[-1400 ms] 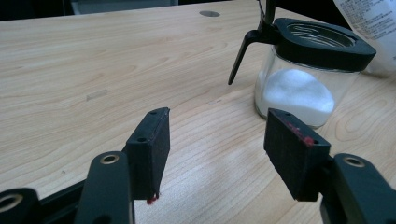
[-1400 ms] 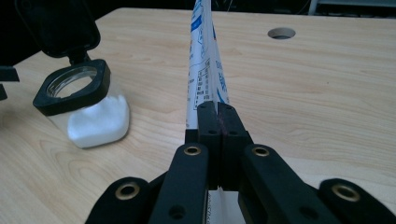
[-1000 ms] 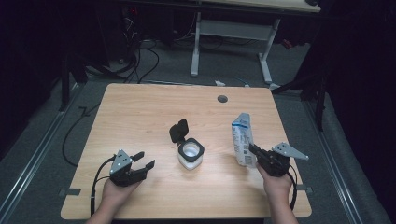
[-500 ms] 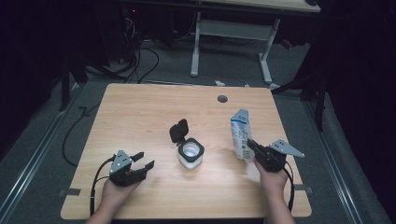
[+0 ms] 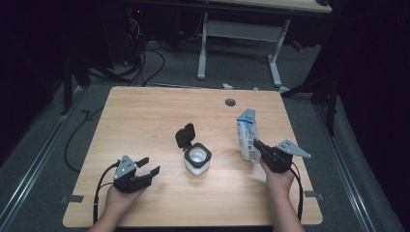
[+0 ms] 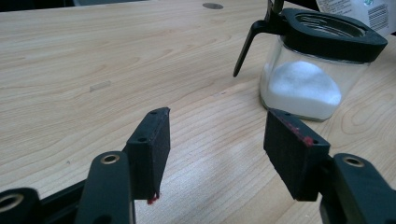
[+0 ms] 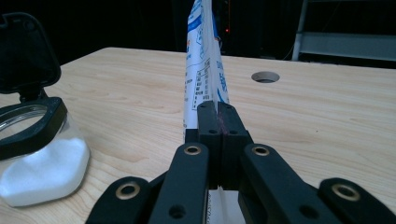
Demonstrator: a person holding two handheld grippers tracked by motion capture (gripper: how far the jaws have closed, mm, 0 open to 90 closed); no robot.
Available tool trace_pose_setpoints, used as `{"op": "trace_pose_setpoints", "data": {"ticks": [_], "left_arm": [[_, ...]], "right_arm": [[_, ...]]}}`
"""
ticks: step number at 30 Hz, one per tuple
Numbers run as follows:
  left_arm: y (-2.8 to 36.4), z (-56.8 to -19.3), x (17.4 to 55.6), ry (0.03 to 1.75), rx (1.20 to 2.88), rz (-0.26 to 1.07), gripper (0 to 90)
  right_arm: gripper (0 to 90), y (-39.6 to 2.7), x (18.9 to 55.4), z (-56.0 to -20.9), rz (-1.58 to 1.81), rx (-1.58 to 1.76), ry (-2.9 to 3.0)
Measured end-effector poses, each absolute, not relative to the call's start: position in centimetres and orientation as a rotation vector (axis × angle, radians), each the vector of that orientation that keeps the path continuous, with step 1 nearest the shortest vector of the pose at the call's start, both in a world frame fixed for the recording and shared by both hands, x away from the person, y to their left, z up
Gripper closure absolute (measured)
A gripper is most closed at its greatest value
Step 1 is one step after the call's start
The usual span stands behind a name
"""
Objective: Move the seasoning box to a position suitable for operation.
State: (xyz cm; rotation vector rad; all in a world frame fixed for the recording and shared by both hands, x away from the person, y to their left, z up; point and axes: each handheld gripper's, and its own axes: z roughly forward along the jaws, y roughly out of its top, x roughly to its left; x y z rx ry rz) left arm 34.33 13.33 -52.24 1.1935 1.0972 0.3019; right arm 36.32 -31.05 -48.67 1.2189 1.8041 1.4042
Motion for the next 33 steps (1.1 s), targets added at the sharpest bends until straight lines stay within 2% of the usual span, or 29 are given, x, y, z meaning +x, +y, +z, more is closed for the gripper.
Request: {"op": "trace_pose_setpoints", "data": {"ticks": [17, 27, 33], "left_arm": [[13.4, -52.2, 34.3, 1.096, 1.190, 0.304, 41.1], [13.3, -52.3, 34.3, 1.093, 1.193, 0.310, 40.8], [13.3, -52.3, 34.3, 1.092, 1.193, 0.308, 40.8]], "right_arm": [[88.3, -32.2, 35.0, -49.2, 1.387, 1.232, 1.803], [82.0, -32.7, 34.3, -49.8, 1.376, 1.264, 1.804], [81.6, -33.0, 34.0, -49.9, 1.373, 1.274, 1.799]]}}
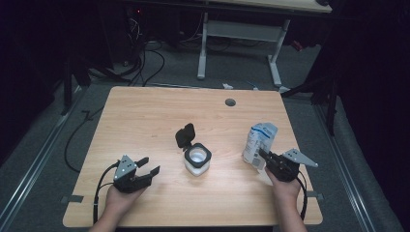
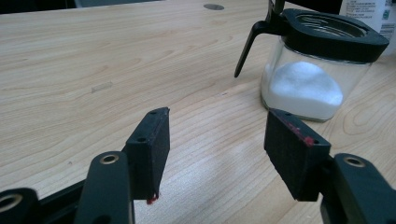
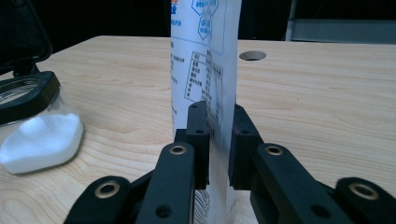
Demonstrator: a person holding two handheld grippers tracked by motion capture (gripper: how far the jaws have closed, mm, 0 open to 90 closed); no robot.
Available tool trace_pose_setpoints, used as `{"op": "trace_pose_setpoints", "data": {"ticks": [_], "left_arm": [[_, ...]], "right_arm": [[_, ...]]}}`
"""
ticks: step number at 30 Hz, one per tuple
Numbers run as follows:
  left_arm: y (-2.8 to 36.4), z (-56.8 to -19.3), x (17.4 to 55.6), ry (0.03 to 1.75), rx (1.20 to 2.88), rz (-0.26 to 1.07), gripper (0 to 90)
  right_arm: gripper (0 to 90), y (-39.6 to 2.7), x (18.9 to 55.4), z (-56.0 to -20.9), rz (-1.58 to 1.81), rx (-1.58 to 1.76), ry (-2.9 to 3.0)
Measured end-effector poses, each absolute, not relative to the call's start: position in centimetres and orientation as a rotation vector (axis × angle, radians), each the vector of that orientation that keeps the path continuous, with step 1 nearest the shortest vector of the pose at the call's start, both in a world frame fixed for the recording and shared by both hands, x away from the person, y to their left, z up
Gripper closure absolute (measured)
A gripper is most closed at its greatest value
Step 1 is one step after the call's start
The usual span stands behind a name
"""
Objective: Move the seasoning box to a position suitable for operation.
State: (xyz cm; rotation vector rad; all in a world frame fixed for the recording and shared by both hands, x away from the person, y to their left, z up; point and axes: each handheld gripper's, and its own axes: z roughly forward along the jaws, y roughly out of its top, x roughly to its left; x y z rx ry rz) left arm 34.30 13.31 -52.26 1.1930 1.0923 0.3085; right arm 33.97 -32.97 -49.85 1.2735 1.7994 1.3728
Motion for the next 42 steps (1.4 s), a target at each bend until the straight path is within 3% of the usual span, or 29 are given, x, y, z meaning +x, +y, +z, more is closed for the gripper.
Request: {"op": "trace_pose_setpoints", "data": {"ticks": [21, 42], "left_arm": [[13.2, -52.4, 34.3, 1.093, 1.199, 0.307, 40.8], [13.1, -52.5, 34.4, 1.106, 1.206, 0.306, 40.1]], "right_arm": [[71.2, -32.9, 33.2, -50.3, 1.338, 1.279, 1.820], [50.6, -32.7, 32.3, -50.6, 1.262, 1.307, 1.833]]}}
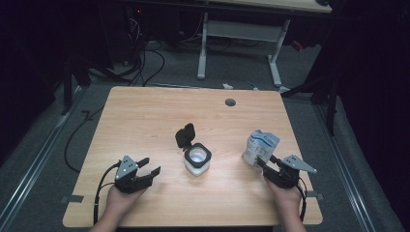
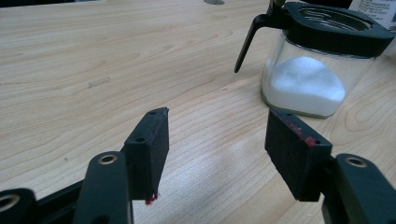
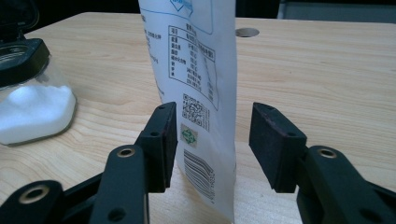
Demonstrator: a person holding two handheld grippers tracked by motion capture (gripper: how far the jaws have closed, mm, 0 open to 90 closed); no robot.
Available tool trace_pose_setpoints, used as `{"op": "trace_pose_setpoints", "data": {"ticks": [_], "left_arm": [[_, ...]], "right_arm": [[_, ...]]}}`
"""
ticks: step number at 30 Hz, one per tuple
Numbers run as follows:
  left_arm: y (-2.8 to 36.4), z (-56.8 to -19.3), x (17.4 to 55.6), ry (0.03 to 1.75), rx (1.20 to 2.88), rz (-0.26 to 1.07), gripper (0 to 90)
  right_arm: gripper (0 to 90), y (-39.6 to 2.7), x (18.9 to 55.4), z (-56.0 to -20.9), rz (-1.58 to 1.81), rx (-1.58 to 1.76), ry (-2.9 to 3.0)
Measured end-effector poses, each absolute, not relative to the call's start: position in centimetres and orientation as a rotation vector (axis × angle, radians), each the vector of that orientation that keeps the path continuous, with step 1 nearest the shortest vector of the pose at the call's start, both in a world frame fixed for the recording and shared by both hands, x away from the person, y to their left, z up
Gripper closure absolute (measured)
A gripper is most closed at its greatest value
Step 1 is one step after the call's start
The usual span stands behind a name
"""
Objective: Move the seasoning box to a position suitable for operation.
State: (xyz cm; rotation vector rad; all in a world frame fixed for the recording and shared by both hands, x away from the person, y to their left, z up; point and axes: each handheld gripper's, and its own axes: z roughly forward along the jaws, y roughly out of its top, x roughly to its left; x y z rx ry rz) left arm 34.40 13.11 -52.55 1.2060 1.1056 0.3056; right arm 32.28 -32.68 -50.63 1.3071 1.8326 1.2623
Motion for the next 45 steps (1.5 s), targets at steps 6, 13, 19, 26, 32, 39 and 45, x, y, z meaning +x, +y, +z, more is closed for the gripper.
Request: {"op": "trace_pose_setpoints", "data": {"ticks": [6, 13, 19, 26, 32, 39, 45], "left_arm": [[12.9, -52.8, 34.3, 1.114, 1.222, 0.301, 39.5], [12.8, -52.8, 34.3, 1.125, 1.220, 0.298, 39.4], [12.6, -52.7, 34.2, 1.129, 1.222, 0.310, 39.1], [12.5, -52.7, 34.3, 1.143, 1.229, 0.309, 39.9], [12.3, -52.8, 34.4, 1.156, 1.241, 0.318, 40.0], [12.1, -52.6, 34.4, 1.160, 1.245, 0.349, 42.6], [12.0, -52.3, 34.9, 1.166, 1.240, 0.351, 49.2]], "right_arm": [[46.0, -32.2, 31.5, -50.7, 1.202, 1.295, 1.832], [45.3, -32.2, 30.0, -51.0, 1.169, 1.300, 1.831], [45.1, -32.3, 28.7, -51.3, 1.149, 1.308, 1.828], [45.2, -32.1, 27.2, -51.7, 1.134, 1.307, 1.843], [46.3, -31.3, 26.3, -52.0, 1.169, 1.299, 1.873], [51.2, -28.4, 27.0, -51.9, 1.156, 1.246, 1.931], [56.4, -25.5, 28.7, -51.8, 1.181, 1.180, 1.984]]}}
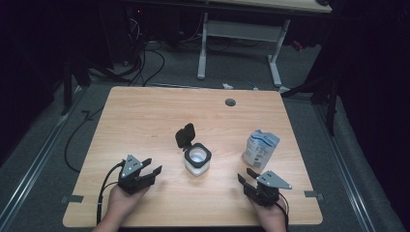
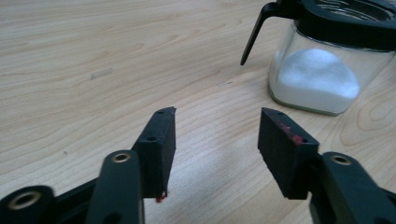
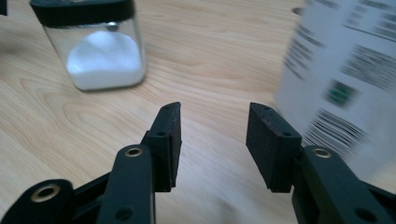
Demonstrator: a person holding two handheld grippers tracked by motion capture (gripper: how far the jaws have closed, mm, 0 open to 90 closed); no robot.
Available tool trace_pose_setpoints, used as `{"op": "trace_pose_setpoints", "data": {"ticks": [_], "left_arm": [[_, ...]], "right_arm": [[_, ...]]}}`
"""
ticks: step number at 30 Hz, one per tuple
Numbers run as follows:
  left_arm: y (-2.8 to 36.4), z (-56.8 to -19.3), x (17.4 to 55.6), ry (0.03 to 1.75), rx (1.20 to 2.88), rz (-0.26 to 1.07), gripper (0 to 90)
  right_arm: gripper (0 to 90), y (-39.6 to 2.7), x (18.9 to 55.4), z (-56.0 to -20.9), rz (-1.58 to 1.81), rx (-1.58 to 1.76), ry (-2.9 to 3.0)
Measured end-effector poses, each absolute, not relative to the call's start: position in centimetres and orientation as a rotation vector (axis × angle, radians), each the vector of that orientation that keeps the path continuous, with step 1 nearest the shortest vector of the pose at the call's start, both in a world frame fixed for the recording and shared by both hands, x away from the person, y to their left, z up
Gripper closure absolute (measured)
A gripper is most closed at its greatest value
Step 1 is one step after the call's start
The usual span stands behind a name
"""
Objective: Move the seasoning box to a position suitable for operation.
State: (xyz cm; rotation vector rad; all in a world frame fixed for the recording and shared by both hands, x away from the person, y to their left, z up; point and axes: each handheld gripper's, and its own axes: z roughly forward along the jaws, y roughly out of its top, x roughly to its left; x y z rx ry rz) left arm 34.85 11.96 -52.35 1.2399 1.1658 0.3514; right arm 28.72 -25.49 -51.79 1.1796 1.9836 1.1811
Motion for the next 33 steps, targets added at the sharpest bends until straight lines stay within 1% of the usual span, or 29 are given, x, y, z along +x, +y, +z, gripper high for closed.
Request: {"op": "trace_pose_setpoints", "data": {"ticks": [5, 11, 14, 16, 20, 25, 29, 33], "left_arm": [[11.4, -51.8, 35.7, 1.186, 1.227, 0.332, 54.9], [10.5, -50.9, 36.6, 1.182, 1.213, 0.319, 61.3], [10.1, -50.5, 37.3, 1.196, 1.189, 0.301, 66.4], [9.8, -50.4, 37.7, 1.200, 1.178, 0.298, 70.3], [9.1, -49.8, 38.4, 1.199, 1.170, 0.299, 77.1], [8.1, -49.1, 38.8, 1.187, 1.170, 0.314, 85.4], [7.5, -48.3, 39.2, 1.172, 1.159, 0.323, 89.1], [7.1, -47.7, 39.4, 1.167, 1.156, 0.317, 89.6]], "right_arm": [[63.9, -23.1, 30.2, -51.7, 1.182, 1.139, 2.033], [66.8, -21.4, 31.1, -51.7, 1.195, 1.122, 2.051], [66.9, -20.8, 31.5, -52.1, 1.189, 1.114, 2.089], [68.8, -20.6, 31.6, -52.2, 1.195, 1.115, 2.083], [73.8, -20.7, 31.8, -52.3, 1.212, 1.149, 2.081], [83.0, -20.6, 31.7, -52.4, 1.204, 1.139, 2.099], [89.6, -20.5, 31.6, -52.4, 1.202, 1.125, 2.107], [89.7, -20.3, 31.5, -52.4, 1.209, 1.124, 2.114]]}}
